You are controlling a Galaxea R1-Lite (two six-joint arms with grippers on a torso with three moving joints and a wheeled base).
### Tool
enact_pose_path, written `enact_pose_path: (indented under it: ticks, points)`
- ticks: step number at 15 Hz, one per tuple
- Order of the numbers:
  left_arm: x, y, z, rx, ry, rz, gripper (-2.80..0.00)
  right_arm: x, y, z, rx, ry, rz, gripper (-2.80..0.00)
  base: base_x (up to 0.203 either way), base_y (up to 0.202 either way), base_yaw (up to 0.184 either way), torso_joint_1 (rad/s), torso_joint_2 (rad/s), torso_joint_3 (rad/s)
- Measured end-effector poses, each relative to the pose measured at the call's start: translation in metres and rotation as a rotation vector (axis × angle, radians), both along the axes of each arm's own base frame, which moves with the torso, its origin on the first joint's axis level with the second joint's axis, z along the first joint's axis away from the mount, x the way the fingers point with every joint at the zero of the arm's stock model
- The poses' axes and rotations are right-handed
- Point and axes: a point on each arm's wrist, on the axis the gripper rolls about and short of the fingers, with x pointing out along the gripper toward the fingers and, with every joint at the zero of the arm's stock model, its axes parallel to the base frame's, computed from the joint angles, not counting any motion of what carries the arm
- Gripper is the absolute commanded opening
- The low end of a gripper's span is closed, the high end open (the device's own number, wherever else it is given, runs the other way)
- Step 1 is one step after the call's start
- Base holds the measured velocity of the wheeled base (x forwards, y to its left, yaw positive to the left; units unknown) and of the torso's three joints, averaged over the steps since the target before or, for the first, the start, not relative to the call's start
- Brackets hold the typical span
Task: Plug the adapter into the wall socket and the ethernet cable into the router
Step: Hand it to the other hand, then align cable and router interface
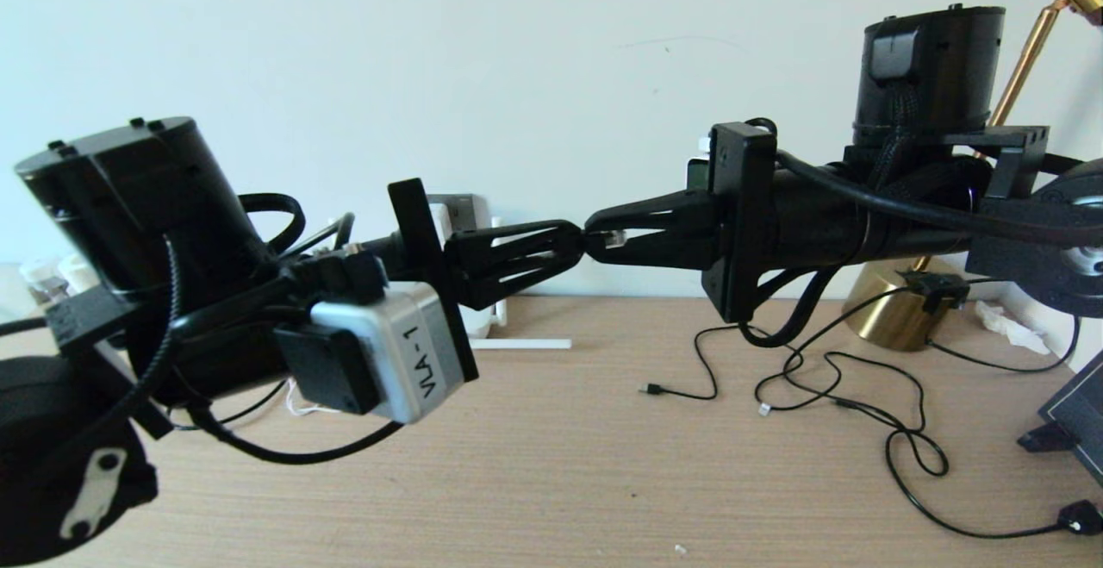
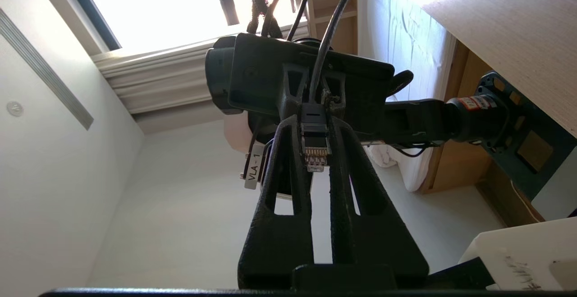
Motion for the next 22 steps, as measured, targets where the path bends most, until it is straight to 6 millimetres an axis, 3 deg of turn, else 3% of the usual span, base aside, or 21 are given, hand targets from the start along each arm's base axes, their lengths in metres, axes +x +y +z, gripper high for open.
enact_pose_path:
  ticks: [1, 5, 8, 11, 13, 14, 15, 19, 22]
  points:
    - [0.000, 0.000, 0.000, -0.001, -0.001, 0.000, -2.80, 0.000, 0.000, 0.000, 0.000, -0.001, 0.000, 0.00, 0.000, 0.000, 0.000, 0.000, 0.00, 0.000]
    - [-0.001, 0.000, 0.000, -0.002, -0.001, 0.000, -2.80, 0.000, 0.000, 0.000, -0.004, -0.002, -0.024, 0.00, 0.000, 0.000, 0.000, 0.000, 0.00, 0.000]
    - [-0.002, 0.004, 0.001, -0.038, 0.073, 0.025, -2.80, 0.000, -0.004, 0.000, -0.021, -0.079, -0.145, 0.00, 0.000, 0.000, 0.000, 0.000, 0.00, 0.000]
    - [-0.008, 0.015, -0.005, -0.168, 0.330, 0.148, -2.80, -0.012, -0.021, -0.005, -0.126, -0.330, -0.359, 0.00, 0.000, 0.000, 0.000, 0.000, 0.00, 0.000]
    - [-0.015, 0.024, -0.016, -0.313, 0.565, 0.262, -2.80, -0.027, -0.036, -0.018, -0.295, -0.567, -0.491, 0.00, 0.000, 0.000, 0.000, 0.000, 0.00, 0.000]
    - [-0.019, 0.029, -0.023, -0.399, 0.689, 0.315, -2.80, -0.037, -0.045, -0.028, -0.414, -0.686, -0.547, -1.06, 0.000, 0.000, 0.000, 0.000, 0.00, 0.000]
    - [-0.022, 0.033, -0.030, -0.488, 0.806, 0.365, -2.80, -0.050, -0.056, -0.037, -0.534, -0.796, -0.586, -2.80, 0.000, 0.000, 0.000, 0.000, 0.00, 0.000]
    - [-0.026, 0.042, -0.054, -0.798, 1.144, 0.535, -2.80, -0.110, -0.097, -0.055, -0.777, -1.012, -0.613, -2.80, 0.000, 0.000, 0.000, 0.000, 0.00, 0.000]
    - [-0.026, 0.047, -0.069, -0.868, 1.204, 0.666, -2.80, -0.158, -0.132, -0.056, -0.804, -1.032, -0.657, -2.80, 0.000, 0.000, 0.000, 0.000, 0.00, 0.000]
